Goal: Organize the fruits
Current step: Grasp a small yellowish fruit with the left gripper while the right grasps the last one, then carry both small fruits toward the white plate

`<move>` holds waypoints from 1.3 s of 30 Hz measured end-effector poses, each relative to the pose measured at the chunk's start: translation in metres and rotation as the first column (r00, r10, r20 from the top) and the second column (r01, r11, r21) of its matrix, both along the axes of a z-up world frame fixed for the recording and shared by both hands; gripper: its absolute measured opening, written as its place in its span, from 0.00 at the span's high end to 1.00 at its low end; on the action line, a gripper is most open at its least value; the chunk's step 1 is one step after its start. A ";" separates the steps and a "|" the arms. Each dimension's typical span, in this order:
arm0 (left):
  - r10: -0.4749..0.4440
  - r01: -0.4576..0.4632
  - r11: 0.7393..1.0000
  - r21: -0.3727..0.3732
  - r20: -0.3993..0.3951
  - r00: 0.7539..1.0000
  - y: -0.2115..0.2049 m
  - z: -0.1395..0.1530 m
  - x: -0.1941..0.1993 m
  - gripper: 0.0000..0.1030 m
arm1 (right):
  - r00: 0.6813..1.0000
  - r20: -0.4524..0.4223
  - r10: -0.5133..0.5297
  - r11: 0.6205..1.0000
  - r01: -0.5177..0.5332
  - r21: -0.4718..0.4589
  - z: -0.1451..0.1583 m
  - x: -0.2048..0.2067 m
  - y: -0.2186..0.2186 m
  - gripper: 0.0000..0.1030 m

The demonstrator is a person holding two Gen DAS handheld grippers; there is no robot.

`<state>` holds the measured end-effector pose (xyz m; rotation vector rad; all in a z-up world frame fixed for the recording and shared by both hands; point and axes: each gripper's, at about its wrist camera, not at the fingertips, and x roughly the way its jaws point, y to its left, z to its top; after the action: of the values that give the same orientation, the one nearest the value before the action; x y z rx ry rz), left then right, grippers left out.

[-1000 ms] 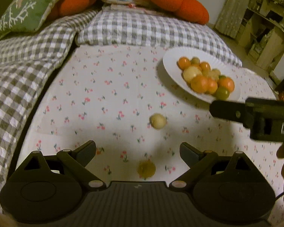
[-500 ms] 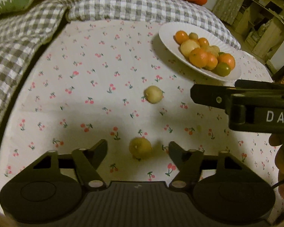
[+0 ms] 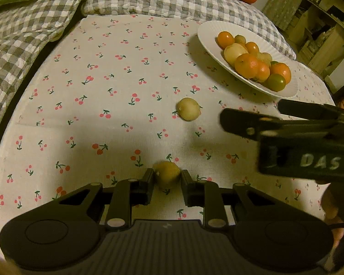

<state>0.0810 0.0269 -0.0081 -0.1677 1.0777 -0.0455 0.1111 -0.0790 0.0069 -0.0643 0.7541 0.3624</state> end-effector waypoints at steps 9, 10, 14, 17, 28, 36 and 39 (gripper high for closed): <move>-0.003 0.003 1.000 0.007 -0.001 1.000 0.000 0.000 0.000 0.91 | 1.000 0.002 0.029 0.999 -0.029 0.033 -0.017 0.013 0.012 0.21; -0.003 0.003 1.000 0.008 0.000 1.000 0.000 0.000 0.000 0.91 | 1.000 0.005 0.029 0.999 -0.029 0.036 -0.019 0.014 0.013 0.23; -0.006 0.006 1.000 0.014 0.001 1.000 0.000 -0.001 0.001 0.91 | 0.999 0.017 0.034 0.999 -0.035 0.035 -0.023 0.019 0.016 0.30; -0.007 0.007 1.000 0.017 0.001 1.000 0.000 -0.001 0.002 0.91 | 0.999 0.012 0.043 0.998 -0.044 0.041 -0.027 0.022 0.018 0.40; -0.010 0.010 1.000 0.024 0.003 1.000 -0.001 -0.001 0.003 0.91 | 0.992 0.047 0.119 0.993 -0.120 0.019 -0.028 0.018 0.029 0.80; -0.008 0.008 1.000 0.018 0.004 1.000 0.000 -0.001 0.003 0.91 | 0.989 0.061 0.134 0.991 -0.135 0.017 -0.023 0.015 0.031 0.80; -0.005 0.005 1.000 0.021 0.012 1.000 0.000 0.001 0.003 0.91 | 0.989 0.064 0.134 0.991 -0.135 0.016 -0.020 0.014 0.031 0.80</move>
<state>0.0838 0.0272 -0.0073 -0.1454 1.0666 -0.0395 0.1247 -0.0478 -0.0127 -0.1075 0.6852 0.4940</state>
